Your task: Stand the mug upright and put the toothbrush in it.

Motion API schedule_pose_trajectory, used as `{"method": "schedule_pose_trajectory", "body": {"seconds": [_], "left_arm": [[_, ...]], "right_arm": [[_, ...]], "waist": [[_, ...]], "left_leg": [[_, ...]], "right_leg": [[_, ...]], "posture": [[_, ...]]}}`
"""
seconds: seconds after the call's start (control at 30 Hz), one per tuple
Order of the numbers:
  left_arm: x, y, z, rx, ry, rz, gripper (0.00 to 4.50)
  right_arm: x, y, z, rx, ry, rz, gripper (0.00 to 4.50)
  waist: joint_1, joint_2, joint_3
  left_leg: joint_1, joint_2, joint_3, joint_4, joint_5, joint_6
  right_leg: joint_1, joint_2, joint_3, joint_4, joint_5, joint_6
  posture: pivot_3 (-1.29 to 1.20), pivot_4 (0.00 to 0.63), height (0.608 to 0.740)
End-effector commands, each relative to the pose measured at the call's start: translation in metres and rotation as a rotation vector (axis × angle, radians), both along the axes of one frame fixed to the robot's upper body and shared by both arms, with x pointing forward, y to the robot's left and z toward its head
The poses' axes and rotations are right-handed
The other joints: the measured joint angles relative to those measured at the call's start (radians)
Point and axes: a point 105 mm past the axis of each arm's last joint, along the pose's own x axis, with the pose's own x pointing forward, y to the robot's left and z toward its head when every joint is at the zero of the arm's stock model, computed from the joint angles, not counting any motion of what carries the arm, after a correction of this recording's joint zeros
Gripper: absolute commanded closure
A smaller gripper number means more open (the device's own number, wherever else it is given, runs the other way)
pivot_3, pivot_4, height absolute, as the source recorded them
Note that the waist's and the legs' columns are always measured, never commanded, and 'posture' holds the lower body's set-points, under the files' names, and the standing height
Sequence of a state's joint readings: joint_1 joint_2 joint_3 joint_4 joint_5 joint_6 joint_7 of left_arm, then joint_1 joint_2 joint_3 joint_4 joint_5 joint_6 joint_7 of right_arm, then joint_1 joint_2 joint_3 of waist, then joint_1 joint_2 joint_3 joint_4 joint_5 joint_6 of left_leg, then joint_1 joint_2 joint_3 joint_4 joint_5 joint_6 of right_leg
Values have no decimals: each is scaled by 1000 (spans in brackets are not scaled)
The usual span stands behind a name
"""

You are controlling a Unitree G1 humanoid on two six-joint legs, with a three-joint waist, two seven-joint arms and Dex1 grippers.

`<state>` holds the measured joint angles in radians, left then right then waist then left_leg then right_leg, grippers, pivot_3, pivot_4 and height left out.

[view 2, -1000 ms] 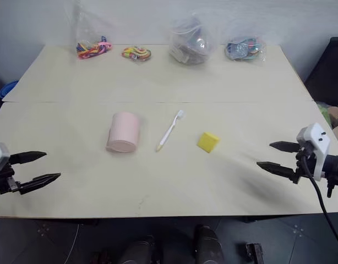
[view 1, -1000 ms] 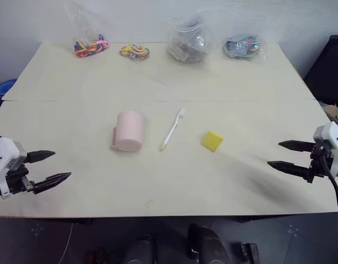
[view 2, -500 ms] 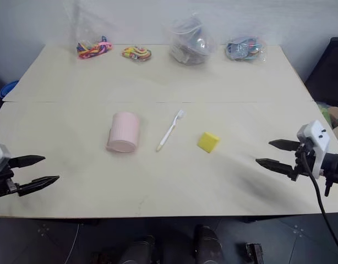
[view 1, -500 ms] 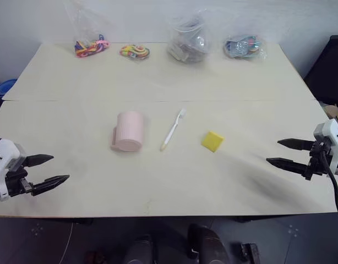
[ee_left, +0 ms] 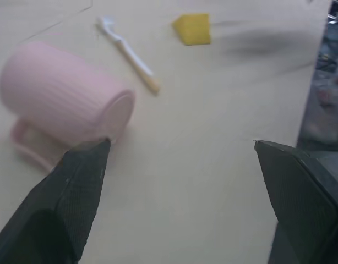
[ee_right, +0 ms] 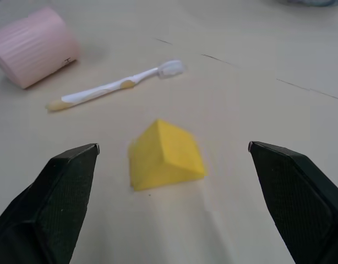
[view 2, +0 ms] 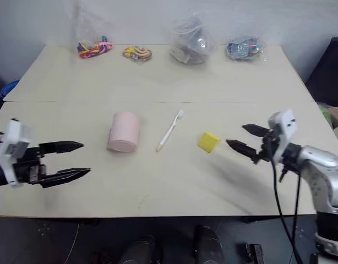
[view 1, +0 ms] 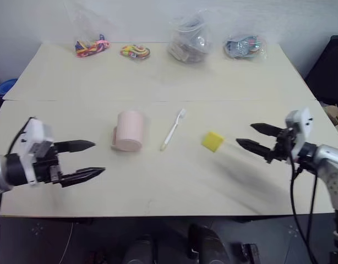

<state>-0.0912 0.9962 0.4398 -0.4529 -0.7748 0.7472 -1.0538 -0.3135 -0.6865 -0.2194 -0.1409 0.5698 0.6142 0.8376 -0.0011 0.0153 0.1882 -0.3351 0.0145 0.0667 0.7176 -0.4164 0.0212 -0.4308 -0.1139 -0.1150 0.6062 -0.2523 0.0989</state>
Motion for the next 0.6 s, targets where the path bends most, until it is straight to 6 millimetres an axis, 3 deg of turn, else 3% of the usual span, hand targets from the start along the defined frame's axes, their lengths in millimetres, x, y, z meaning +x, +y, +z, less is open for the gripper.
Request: {"method": "schedule_pose_trajectory", "body": {"seconds": [0.03, 0.2, 0.33, 0.6], "left_arm": [[0, -30, 3, 0, -26, -128, 58], [12, -45, 5, 1, -44, -190, 58], [17, -48, 4, 19, -61, -213, 58], [22, -50, 9, 10, -88, -209, 0]], "right_arm": [[17, 15, -10, -24, -4, -28, 0], [35, 35, -27, -31, 36, 5, 0], [48, 36, -38, -45, 52, -32, 0], [40, 49, -47, -41, 57, 34, 2548]], "waist": [[-3, 0, 0], [-4, 0, 0], [-6, 0, 0], [-5, 0, 0]], "left_leg": [[0, -1, 1, 0, 0, 0], [0, -2, 2, 0, 1, -1], [0, -1, 2, -1, 1, -2], [0, -1, 2, 0, 1, -2]], "right_leg": [[0, 0, 1, 1, 0, 0], [-2, 3, 1, 0, 0, 0], [-1, 4, 0, 0, 0, 0], [-1, 4, 0, 0, 0, 0]], "posture": [[0, 150, 740], [0, 150, 740], [0, 150, 740], [0, 150, 740]]}}
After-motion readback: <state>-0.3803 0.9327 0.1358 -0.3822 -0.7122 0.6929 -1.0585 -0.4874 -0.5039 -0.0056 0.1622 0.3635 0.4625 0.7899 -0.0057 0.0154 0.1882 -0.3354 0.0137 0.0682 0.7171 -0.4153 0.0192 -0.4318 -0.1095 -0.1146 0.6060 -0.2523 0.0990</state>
